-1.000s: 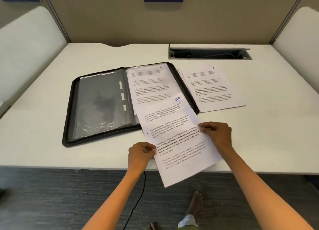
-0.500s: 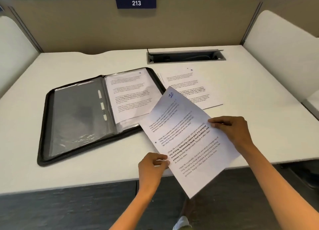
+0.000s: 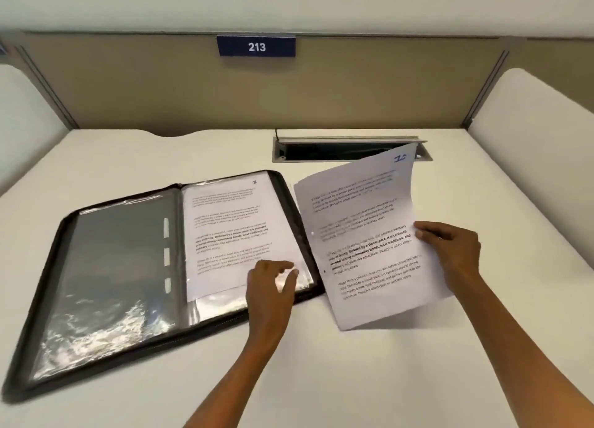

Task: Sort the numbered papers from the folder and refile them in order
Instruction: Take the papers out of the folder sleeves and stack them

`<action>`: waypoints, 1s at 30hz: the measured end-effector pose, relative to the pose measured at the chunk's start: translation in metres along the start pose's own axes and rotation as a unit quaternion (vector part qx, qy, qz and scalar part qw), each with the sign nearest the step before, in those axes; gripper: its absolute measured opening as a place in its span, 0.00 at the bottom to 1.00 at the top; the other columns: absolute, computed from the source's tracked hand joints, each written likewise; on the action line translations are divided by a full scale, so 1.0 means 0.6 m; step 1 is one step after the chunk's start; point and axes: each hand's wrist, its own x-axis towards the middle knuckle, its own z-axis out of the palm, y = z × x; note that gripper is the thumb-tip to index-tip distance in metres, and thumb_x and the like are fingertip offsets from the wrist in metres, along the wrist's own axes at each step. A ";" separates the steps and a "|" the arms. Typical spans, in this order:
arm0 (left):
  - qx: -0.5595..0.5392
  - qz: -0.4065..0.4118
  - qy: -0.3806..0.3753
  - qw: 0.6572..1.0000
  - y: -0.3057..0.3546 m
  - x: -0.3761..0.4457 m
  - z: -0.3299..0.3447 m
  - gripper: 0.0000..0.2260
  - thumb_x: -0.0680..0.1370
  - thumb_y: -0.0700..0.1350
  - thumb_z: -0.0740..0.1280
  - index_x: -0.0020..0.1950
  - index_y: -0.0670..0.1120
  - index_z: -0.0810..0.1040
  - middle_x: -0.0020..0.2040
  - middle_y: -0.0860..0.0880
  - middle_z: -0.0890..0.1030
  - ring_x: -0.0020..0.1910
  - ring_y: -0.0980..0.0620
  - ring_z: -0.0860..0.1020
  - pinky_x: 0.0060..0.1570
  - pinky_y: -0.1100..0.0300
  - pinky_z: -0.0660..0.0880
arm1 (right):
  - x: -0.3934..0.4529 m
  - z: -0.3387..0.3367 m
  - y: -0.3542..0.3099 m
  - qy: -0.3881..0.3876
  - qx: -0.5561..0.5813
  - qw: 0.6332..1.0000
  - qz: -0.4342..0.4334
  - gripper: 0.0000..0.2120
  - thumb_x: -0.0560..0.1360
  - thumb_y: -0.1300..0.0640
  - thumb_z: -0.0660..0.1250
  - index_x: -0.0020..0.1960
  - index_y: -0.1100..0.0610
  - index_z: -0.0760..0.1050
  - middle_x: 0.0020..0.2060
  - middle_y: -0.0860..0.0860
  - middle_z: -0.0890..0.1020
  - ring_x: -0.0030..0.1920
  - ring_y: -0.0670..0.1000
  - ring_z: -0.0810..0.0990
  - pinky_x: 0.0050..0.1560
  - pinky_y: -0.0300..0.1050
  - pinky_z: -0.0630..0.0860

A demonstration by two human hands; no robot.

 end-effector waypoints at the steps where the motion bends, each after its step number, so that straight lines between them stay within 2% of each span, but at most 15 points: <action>1: 0.053 0.011 0.032 0.998 -0.012 0.018 0.005 0.07 0.75 0.45 0.70 0.53 0.48 0.79 0.49 0.52 0.75 0.50 0.53 0.71 0.49 0.65 0.66 | 0.025 0.009 0.005 0.004 0.004 1.000 0.007 0.08 0.69 0.62 0.74 0.46 0.53 0.84 0.36 0.36 0.83 0.42 0.35 0.79 0.51 0.33 0.71; 3: 0.137 0.007 0.053 0.989 -0.041 0.051 0.013 0.17 0.73 0.50 0.72 0.59 0.45 0.78 0.53 0.48 0.73 0.53 0.50 0.68 0.54 0.59 0.62 | 0.069 0.027 0.017 0.009 0.000 1.000 0.019 0.08 0.69 0.63 0.74 0.47 0.55 0.84 0.39 0.41 0.84 0.44 0.41 0.80 0.55 0.38 0.73; 5: 0.224 -0.018 0.011 0.974 -0.066 0.074 0.018 0.26 0.70 0.56 0.73 0.64 0.45 0.74 0.58 0.44 0.71 0.56 0.45 0.68 0.54 0.55 0.62 | 0.102 0.043 0.030 0.006 -0.009 1.000 0.024 0.08 0.69 0.63 0.74 0.47 0.54 0.84 0.42 0.47 0.85 0.46 0.46 0.81 0.58 0.42 0.74; 7: 0.256 -0.047 -0.036 0.965 -0.083 0.085 0.022 0.30 0.69 0.59 0.73 0.65 0.47 0.73 0.58 0.45 0.70 0.57 0.44 0.68 0.54 0.55 0.62 | 0.129 0.060 0.045 -0.003 -0.018 0.999 0.032 0.08 0.69 0.63 0.74 0.46 0.53 0.84 0.43 0.48 0.85 0.47 0.48 0.81 0.59 0.44 0.75; 11: 0.161 -0.044 -0.024 0.986 -0.082 0.089 0.025 0.17 0.74 0.50 0.71 0.61 0.47 0.78 0.48 0.52 0.72 0.49 0.51 0.72 0.50 0.61 0.66 | 0.156 0.088 0.069 -0.006 -0.039 0.999 0.038 0.08 0.69 0.63 0.74 0.43 0.51 0.84 0.43 0.48 0.85 0.49 0.48 0.81 0.60 0.45 0.75; 14: 0.036 -0.094 0.070 0.992 -0.067 0.097 0.008 0.09 0.74 0.44 0.71 0.53 0.49 0.81 0.42 0.55 0.77 0.40 0.57 0.76 0.45 0.61 0.73 | 0.161 0.106 0.077 -0.007 -0.070 0.997 0.023 0.08 0.70 0.64 0.72 0.46 0.55 0.84 0.46 0.52 0.85 0.48 0.46 0.80 0.58 0.38 0.74; 16: -0.071 -0.157 0.116 0.978 -0.063 0.105 -0.010 0.07 0.73 0.42 0.72 0.50 0.51 0.81 0.41 0.60 0.78 0.40 0.62 0.78 0.44 0.67 0.74 | 0.162 0.114 0.082 -0.003 -0.095 0.995 0.006 0.07 0.71 0.65 0.71 0.47 0.56 0.84 0.45 0.52 0.85 0.47 0.46 0.80 0.52 0.28 0.71; 18: -0.171 -0.224 0.138 0.950 -0.065 0.113 -0.030 0.07 0.73 0.41 0.72 0.49 0.51 0.82 0.40 0.62 0.80 0.39 0.64 0.79 0.44 0.68 0.74 | 0.163 0.122 0.089 -0.006 -0.120 0.993 -0.008 0.06 0.72 0.64 0.71 0.45 0.55 0.83 0.45 0.53 0.85 0.48 0.48 0.80 0.47 0.22 0.69; 19: -0.203 -0.245 0.147 0.936 -0.068 0.116 -0.041 0.07 0.73 0.41 0.72 0.49 0.50 0.82 0.39 0.61 0.81 0.37 0.63 0.79 0.43 0.67 0.75 | 0.162 0.127 0.091 -0.005 -0.128 0.992 -0.019 0.06 0.72 0.64 0.71 0.44 0.54 0.83 0.46 0.53 0.85 0.49 0.50 0.80 0.48 0.23 0.69; 20: -0.216 -0.255 0.151 0.930 -0.069 0.119 -0.050 0.07 0.73 0.41 0.72 0.49 0.50 0.82 0.39 0.58 0.82 0.36 0.60 0.79 0.42 0.66 0.76 | 0.161 0.130 0.095 0.004 -0.141 0.989 -0.033 0.06 0.72 0.64 0.72 0.44 0.53 0.83 0.47 0.54 0.84 0.52 0.54 0.80 0.53 0.29 0.71; 22: -0.221 -0.255 0.155 0.928 -0.070 0.119 -0.069 0.07 0.74 0.42 0.71 0.51 0.49 0.82 0.41 0.53 0.83 0.38 0.56 0.79 0.40 0.66 0.76 | 0.155 0.140 0.098 0.038 -0.212 0.974 -0.069 0.07 0.72 0.63 0.72 0.47 0.53 0.82 0.52 0.55 0.82 0.58 0.60 0.76 0.59 0.51 0.71; 23: -0.227 -0.252 0.158 0.927 -0.072 0.118 -0.078 0.07 0.74 0.42 0.71 0.52 0.48 0.81 0.41 0.51 0.82 0.39 0.55 0.79 0.41 0.66 0.76 | 0.148 0.145 0.095 0.055 -0.261 0.960 -0.088 0.08 0.72 0.62 0.71 0.50 0.54 0.82 0.55 0.54 0.80 0.60 0.61 0.72 0.58 0.55 0.67; 26: -0.246 -0.249 0.193 0.917 -0.085 0.116 -0.113 0.07 0.74 0.43 0.71 0.52 0.48 0.80 0.40 0.50 0.82 0.38 0.56 0.78 0.42 0.63 0.76 | 0.116 0.178 0.076 0.049 -0.314 0.929 -0.188 0.11 0.71 0.61 0.73 0.53 0.55 0.81 0.59 0.55 0.77 0.61 0.62 0.69 0.55 0.55 0.64; 28: -0.260 -0.249 0.227 0.905 -0.103 0.114 -0.147 0.05 0.74 0.43 0.71 0.49 0.48 0.80 0.40 0.50 0.81 0.36 0.55 0.77 0.41 0.60 0.76 | 0.088 0.216 0.055 -0.020 -0.275 0.929 -0.245 0.11 0.69 0.58 0.75 0.51 0.54 0.82 0.56 0.55 0.79 0.59 0.61 0.72 0.56 0.55 0.65; 30: -0.275 -0.254 0.267 0.888 -0.123 0.109 -0.185 0.03 0.74 0.43 0.71 0.47 0.49 0.80 0.40 0.50 0.80 0.36 0.55 0.77 0.39 0.61 0.76 | 0.051 0.259 0.034 -0.116 -0.223 0.925 -0.283 0.11 0.67 0.51 0.76 0.48 0.52 0.83 0.54 0.52 0.81 0.58 0.59 0.74 0.58 0.54 0.66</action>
